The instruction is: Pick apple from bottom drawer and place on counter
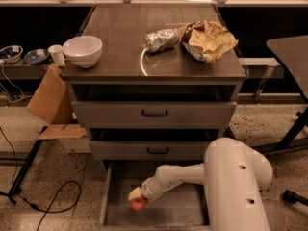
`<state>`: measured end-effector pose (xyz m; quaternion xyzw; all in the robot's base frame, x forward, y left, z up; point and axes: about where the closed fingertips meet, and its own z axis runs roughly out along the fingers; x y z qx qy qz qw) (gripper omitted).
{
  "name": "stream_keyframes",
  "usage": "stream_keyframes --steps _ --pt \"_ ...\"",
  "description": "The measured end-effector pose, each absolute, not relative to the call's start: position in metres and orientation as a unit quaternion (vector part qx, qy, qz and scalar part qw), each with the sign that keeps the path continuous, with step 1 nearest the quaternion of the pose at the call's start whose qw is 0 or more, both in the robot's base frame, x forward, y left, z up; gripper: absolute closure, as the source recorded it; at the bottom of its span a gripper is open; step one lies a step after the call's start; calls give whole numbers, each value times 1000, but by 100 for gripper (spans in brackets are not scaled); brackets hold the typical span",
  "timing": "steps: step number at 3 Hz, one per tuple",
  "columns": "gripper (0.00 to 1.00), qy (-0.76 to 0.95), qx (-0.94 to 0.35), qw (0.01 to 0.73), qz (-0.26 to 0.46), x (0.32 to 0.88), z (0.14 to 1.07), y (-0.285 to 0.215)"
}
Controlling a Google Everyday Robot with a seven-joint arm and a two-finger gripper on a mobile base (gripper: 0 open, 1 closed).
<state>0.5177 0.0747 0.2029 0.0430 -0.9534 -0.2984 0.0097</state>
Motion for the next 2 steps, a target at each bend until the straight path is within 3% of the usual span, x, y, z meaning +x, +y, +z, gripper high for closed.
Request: stream_keyframes --steps 2 --pt "100 -951 74 15 -301 542 291 10"
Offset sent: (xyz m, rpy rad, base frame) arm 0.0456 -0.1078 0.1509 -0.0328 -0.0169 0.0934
